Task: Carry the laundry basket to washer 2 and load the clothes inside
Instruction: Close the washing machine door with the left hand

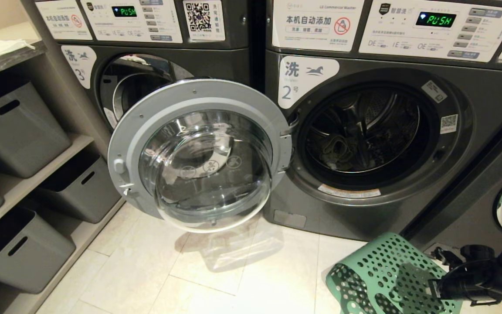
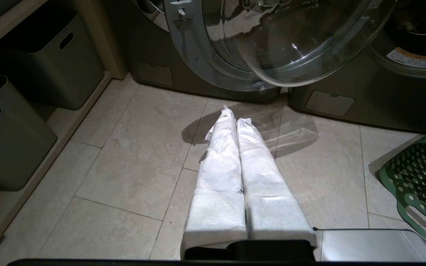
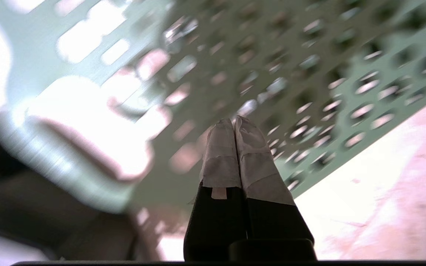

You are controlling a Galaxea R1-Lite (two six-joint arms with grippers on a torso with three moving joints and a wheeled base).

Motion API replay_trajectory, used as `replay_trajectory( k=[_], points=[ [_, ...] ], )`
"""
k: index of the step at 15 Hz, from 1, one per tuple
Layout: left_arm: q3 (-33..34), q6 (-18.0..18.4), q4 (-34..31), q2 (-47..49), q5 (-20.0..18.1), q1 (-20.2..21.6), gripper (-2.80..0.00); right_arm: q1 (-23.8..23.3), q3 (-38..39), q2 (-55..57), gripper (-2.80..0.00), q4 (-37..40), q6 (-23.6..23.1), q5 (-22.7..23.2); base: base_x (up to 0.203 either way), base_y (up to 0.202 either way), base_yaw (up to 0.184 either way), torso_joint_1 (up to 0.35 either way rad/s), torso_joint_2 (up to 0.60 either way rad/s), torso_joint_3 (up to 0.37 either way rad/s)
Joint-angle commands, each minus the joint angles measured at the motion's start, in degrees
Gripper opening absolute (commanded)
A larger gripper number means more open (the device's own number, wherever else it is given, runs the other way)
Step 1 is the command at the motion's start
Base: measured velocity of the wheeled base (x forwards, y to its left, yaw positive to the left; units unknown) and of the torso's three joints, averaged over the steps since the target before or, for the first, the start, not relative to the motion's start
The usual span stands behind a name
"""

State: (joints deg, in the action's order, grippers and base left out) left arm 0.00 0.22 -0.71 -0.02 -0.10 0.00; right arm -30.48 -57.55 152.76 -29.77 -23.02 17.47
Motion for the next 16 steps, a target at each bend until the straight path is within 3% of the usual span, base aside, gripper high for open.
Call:
replay_trajectory(
  k=[1,4,8,13,14,16],
  points=[
    [0.1,0.0,0.0,-0.1,0.0,0.0,-2.80,0.8,7.1,-7.4,-2.80,1.0,-2.2,3.9,0.000,0.000,0.000,0.000,0.00,0.000],
    [0.1,0.0,0.0,-0.1,0.0,0.0,-2.80,4.2,12.7,-7.3,-2.80,3.9,-8.1,6.8,0.000,0.000,0.000,0.000,0.00,0.000],
    [0.1,0.0,0.0,-0.1,0.0,0.0,-2.80,6.0,12.6,-1.6,-2.80,2.0,-14.3,6.8,0.000,0.000,0.000,0.000,0.00,0.000],
    [0.1,0.0,0.0,-0.1,0.0,0.0,-2.80,8.7,12.4,0.5,-2.80,1.4,-15.7,7.3,0.000,0.000,0.000,0.000,0.00,0.000],
    [0.1,0.0,0.0,-0.1,0.0,0.0,-2.80,8.9,12.3,0.7,0.00,1.4,-16.1,7.4,0.000,0.000,0.000,0.000,0.00,0.000],
    [0.1,0.0,0.0,-0.1,0.0,0.0,-2.80,9.6,11.4,1.9,0.00,1.4,-16.2,7.1,0.000,0.000,0.000,0.000,0.00,0.000]
  ],
)
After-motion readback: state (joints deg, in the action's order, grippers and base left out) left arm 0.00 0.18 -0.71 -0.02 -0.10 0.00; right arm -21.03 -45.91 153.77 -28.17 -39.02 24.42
